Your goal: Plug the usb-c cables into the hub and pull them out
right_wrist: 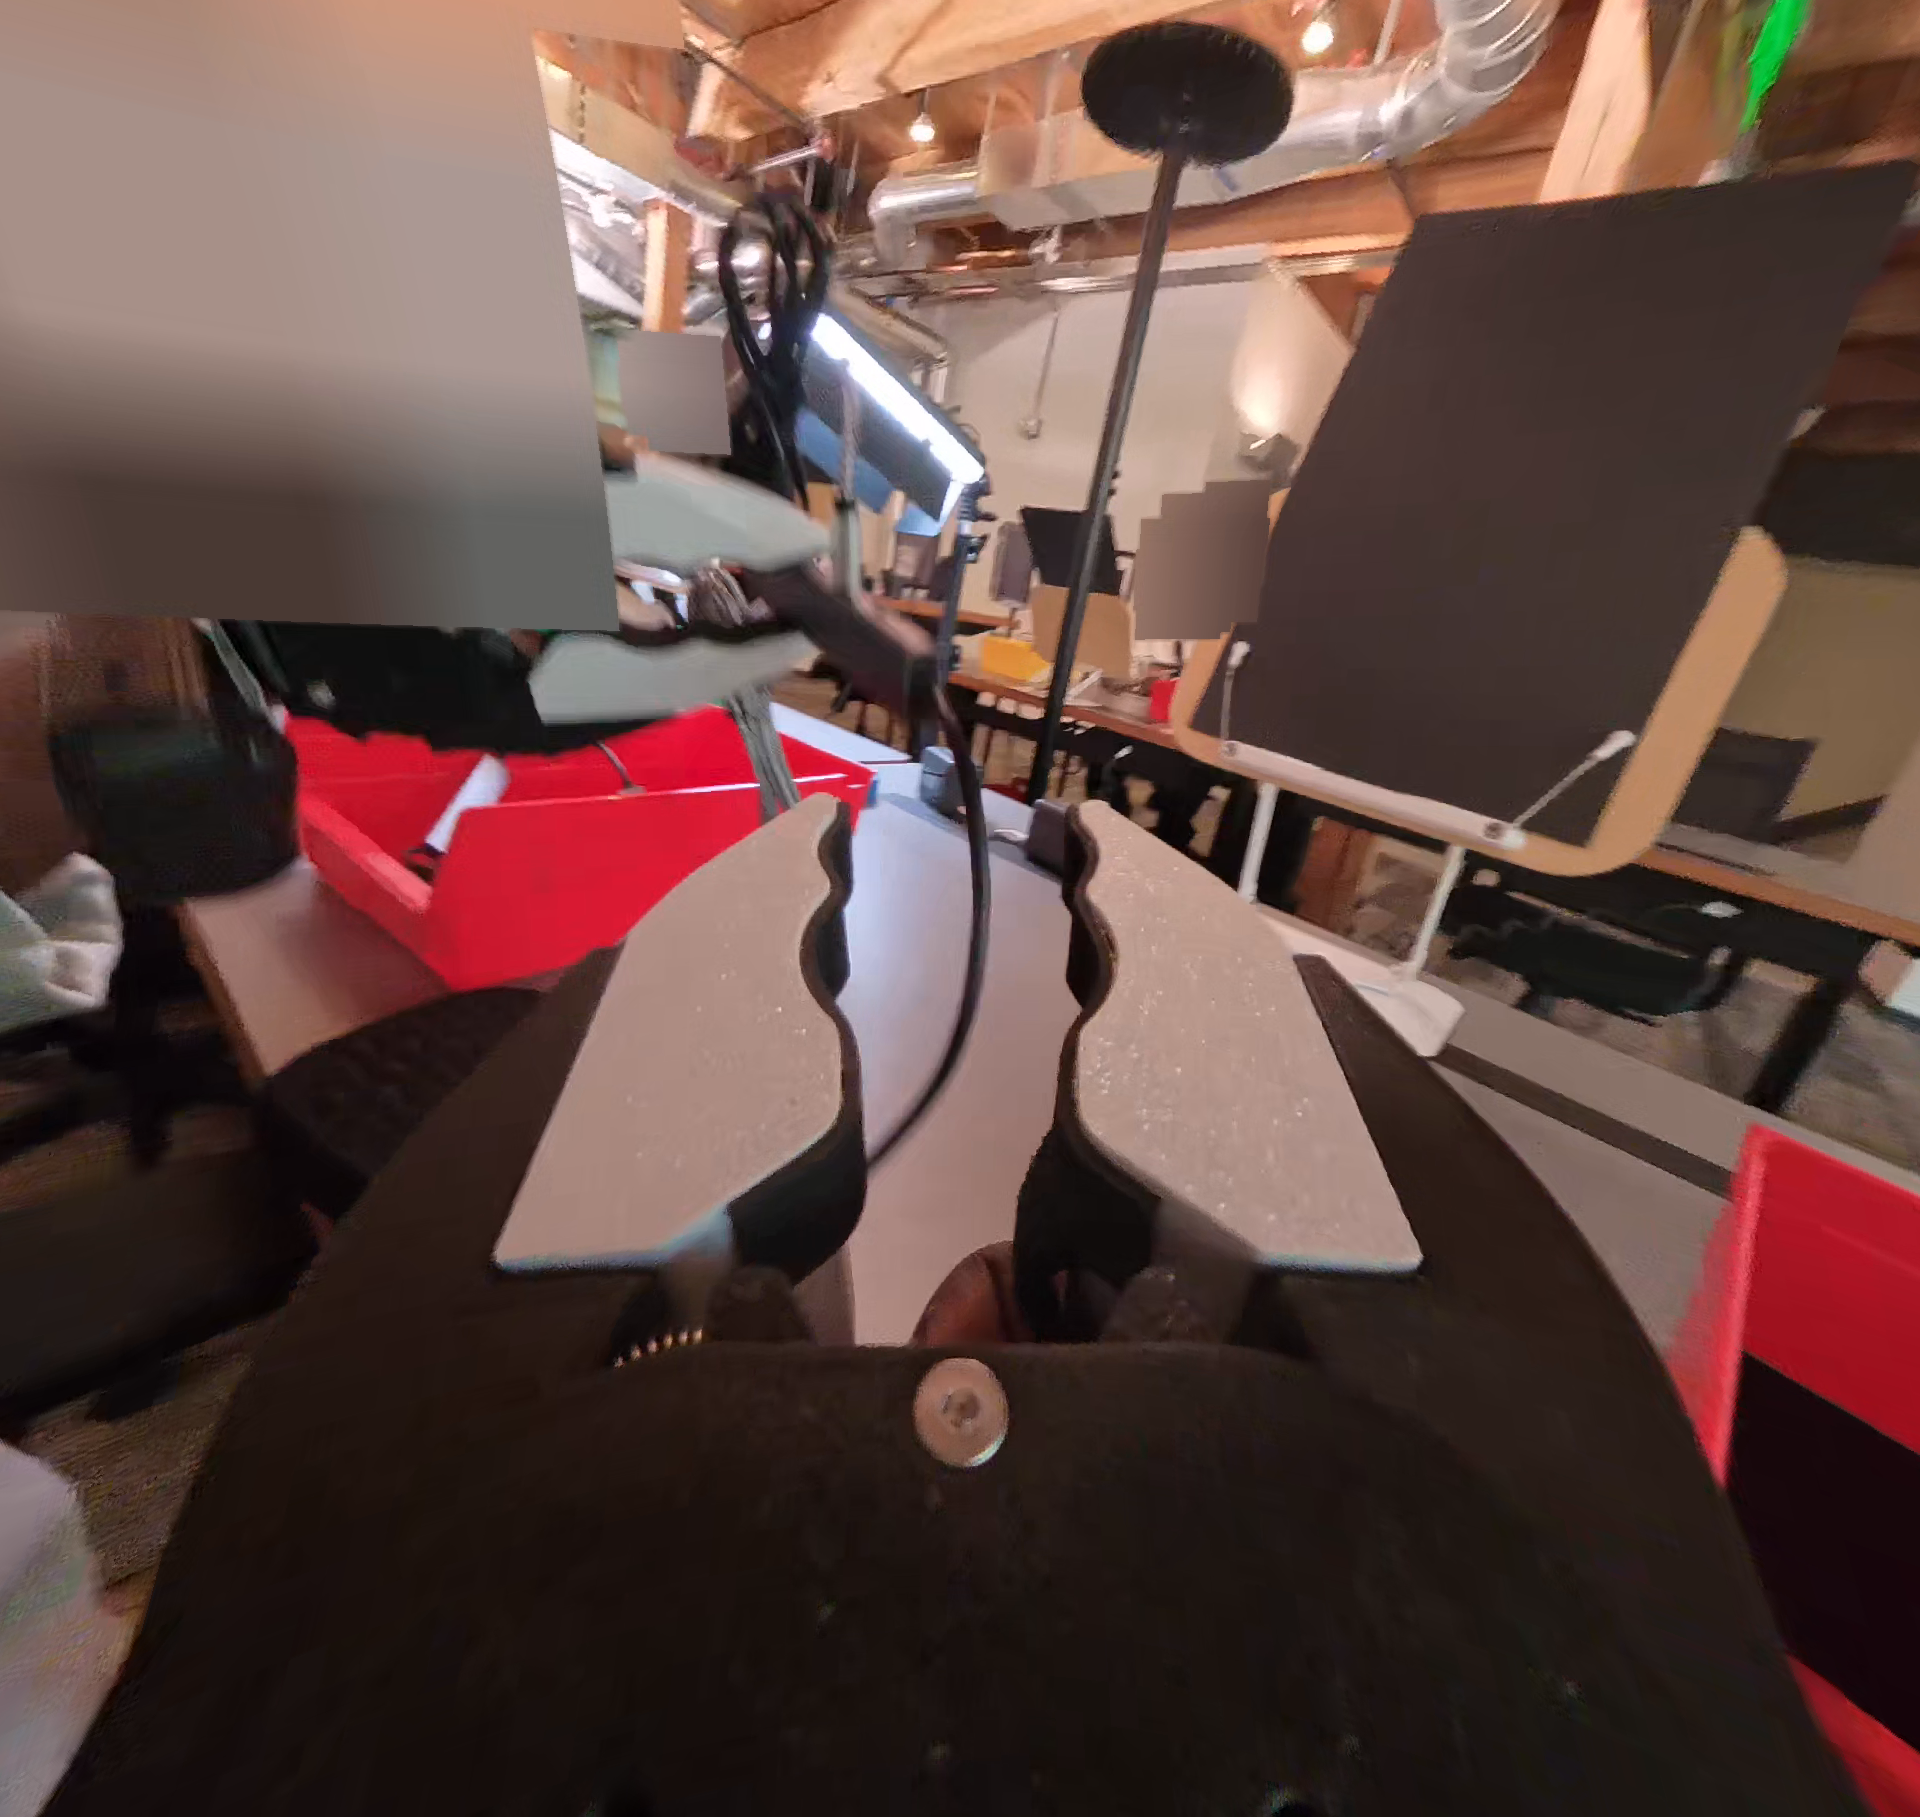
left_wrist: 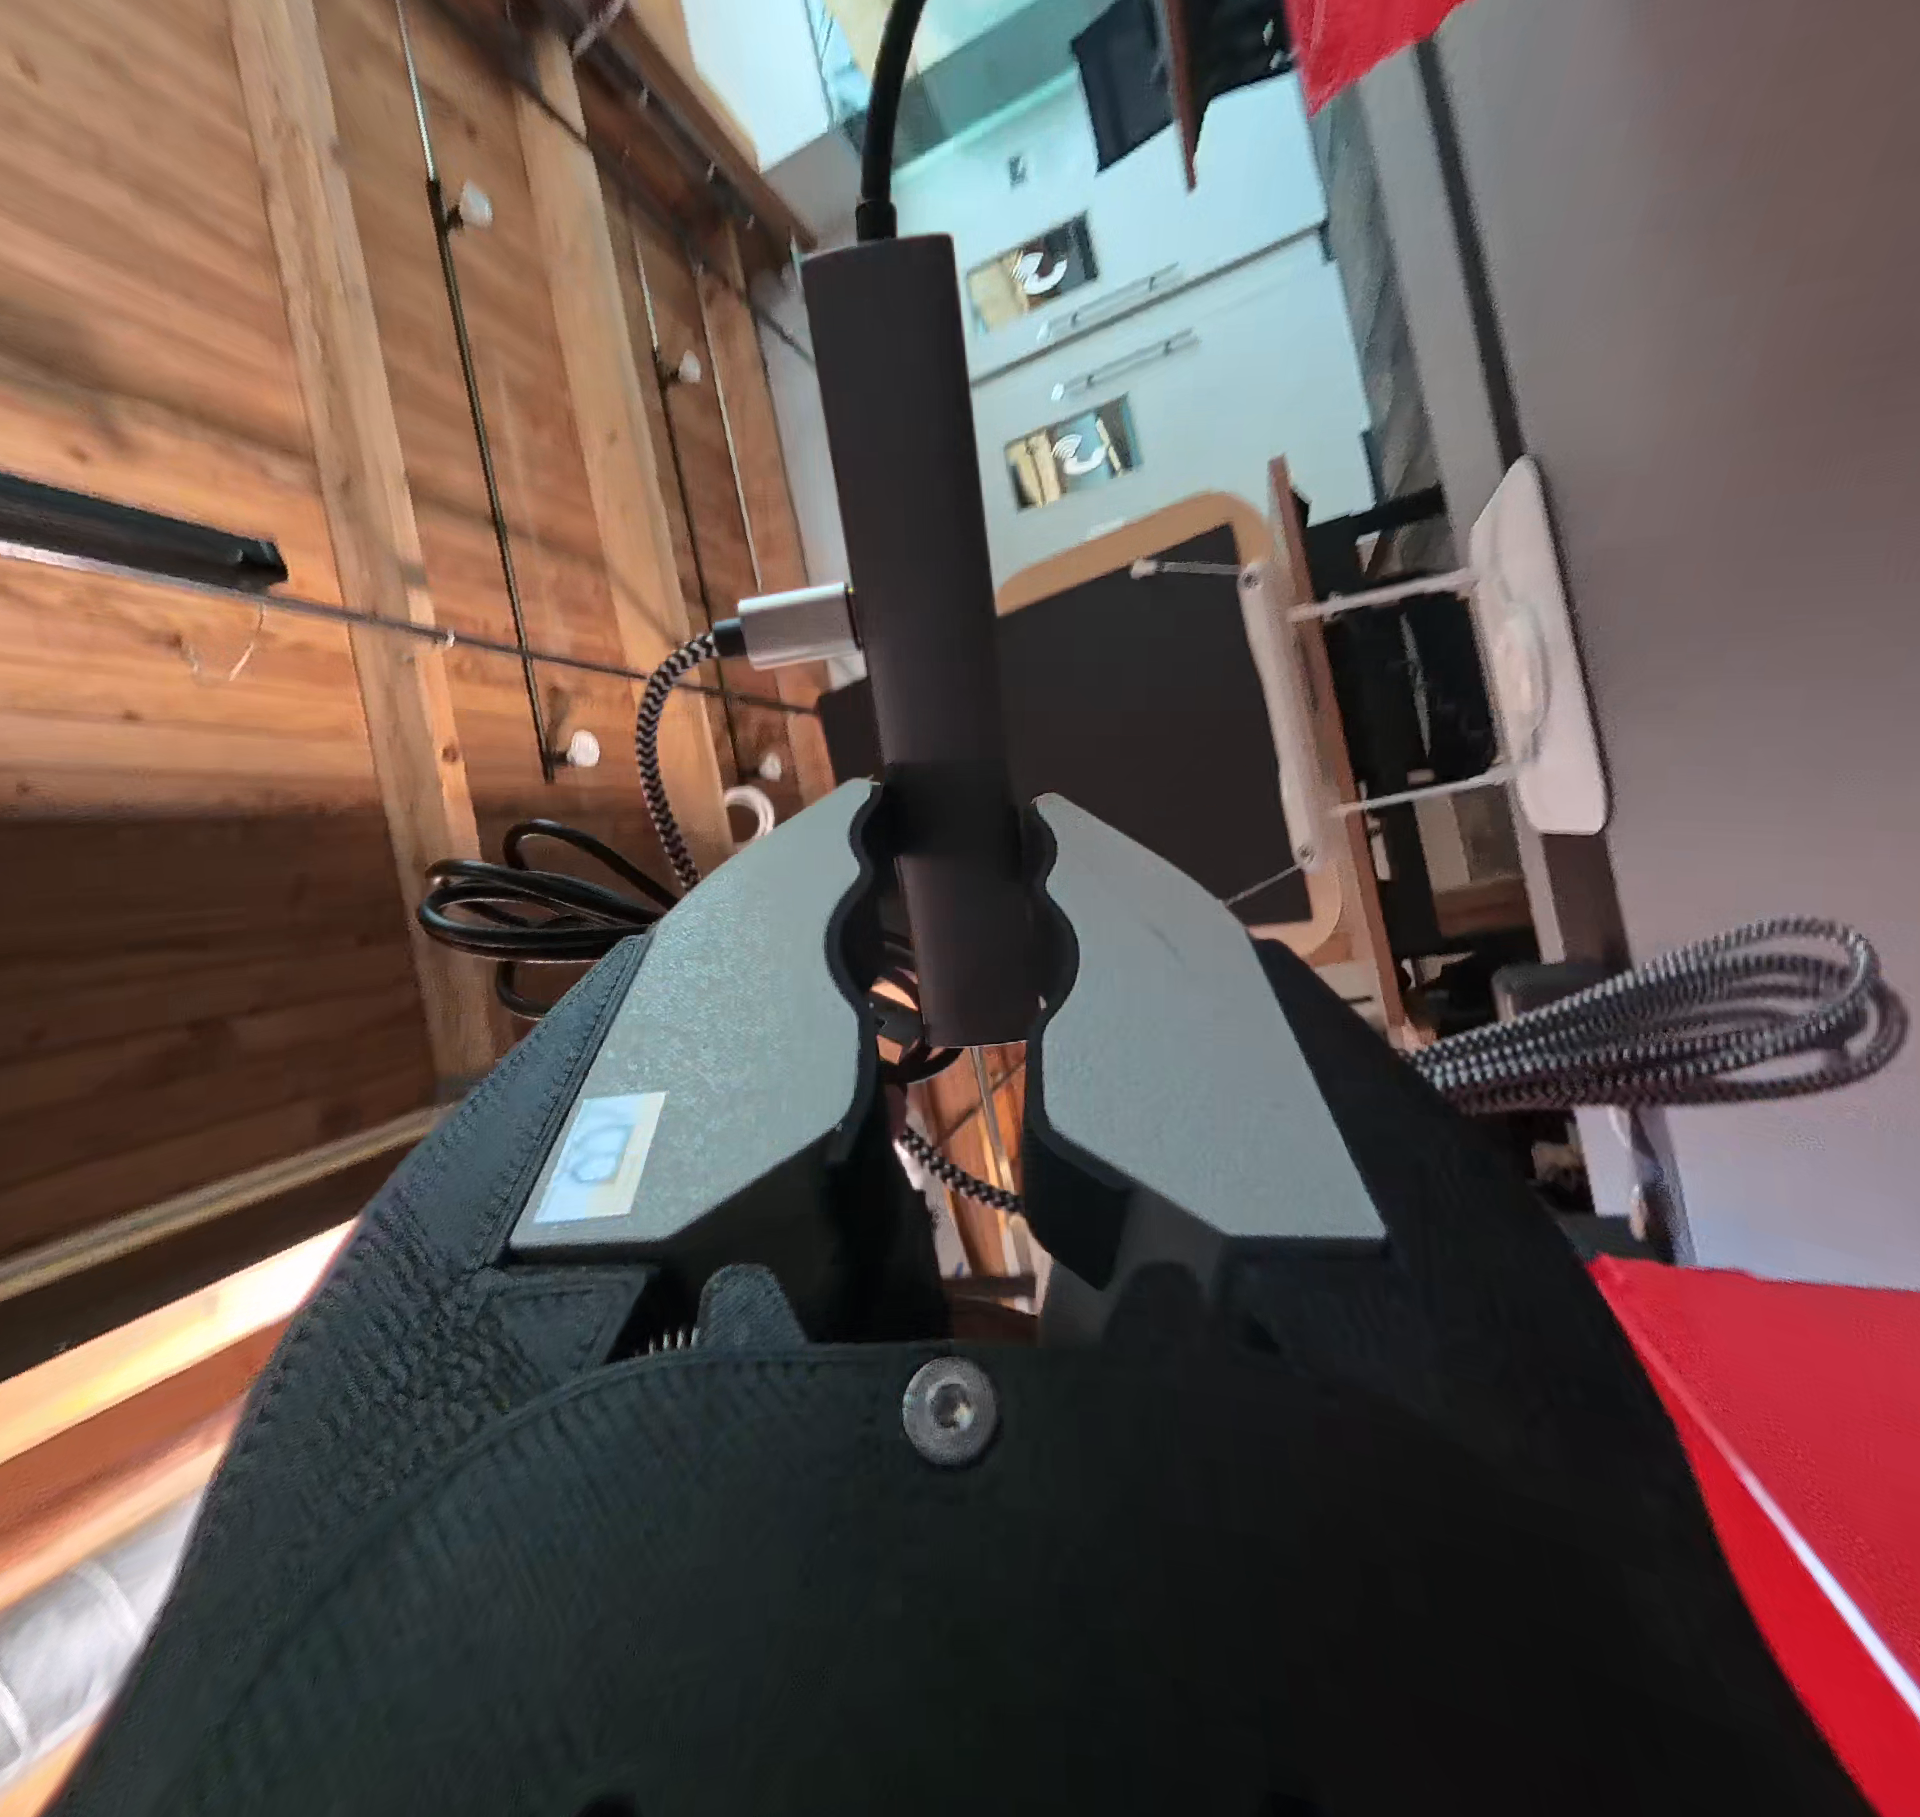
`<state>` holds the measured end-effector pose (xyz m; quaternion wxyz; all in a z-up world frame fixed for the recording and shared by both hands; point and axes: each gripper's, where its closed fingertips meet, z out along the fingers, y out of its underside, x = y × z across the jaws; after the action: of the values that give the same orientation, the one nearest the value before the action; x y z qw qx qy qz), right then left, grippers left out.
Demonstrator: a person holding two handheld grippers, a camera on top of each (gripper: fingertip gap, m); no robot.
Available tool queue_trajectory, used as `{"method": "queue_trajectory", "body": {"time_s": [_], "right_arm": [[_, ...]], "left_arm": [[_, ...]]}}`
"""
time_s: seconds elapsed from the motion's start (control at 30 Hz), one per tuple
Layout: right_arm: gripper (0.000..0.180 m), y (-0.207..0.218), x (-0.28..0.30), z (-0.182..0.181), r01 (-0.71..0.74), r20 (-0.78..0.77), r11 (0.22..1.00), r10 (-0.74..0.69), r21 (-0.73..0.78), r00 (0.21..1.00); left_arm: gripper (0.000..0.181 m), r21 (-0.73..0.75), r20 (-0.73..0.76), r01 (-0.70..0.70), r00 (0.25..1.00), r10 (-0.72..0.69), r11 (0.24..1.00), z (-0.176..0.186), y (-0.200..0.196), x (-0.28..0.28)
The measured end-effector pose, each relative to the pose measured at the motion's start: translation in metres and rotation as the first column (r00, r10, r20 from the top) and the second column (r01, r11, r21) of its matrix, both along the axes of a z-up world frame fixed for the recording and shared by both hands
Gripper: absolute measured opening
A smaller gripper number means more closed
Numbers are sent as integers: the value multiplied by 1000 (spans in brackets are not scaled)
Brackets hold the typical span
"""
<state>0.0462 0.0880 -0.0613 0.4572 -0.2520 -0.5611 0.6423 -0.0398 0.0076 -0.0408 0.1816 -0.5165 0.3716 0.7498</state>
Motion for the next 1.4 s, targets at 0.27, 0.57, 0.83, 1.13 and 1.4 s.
{"method": "queue_trajectory", "body": {"time_s": [0.27,0.57,0.83,1.13,1.4], "right_arm": [[34,-29,-23,-10,-141,306,975,82,173,948],[6,-45,-31,-12,-223,334,965,166,140,928],[5,-34,-27,10,-323,91,920,350,-223,932],[5,-43,-15,15,-153,-208,987,140,-49,968],[5,-48,-9,5,-52,-322,996,72,70,944]], "left_arm": [[24,-99,33,90,996,-87,991,-36,30,21],[24,-51,141,162,978,-153,986,-50,34,28],[35,740,600,-29,480,-640,672,-26,15,42],[46,721,189,-581,-359,-914,377,-44,38,46],[41,649,-79,-636,-602,-795,417,-37,44,56]]}}
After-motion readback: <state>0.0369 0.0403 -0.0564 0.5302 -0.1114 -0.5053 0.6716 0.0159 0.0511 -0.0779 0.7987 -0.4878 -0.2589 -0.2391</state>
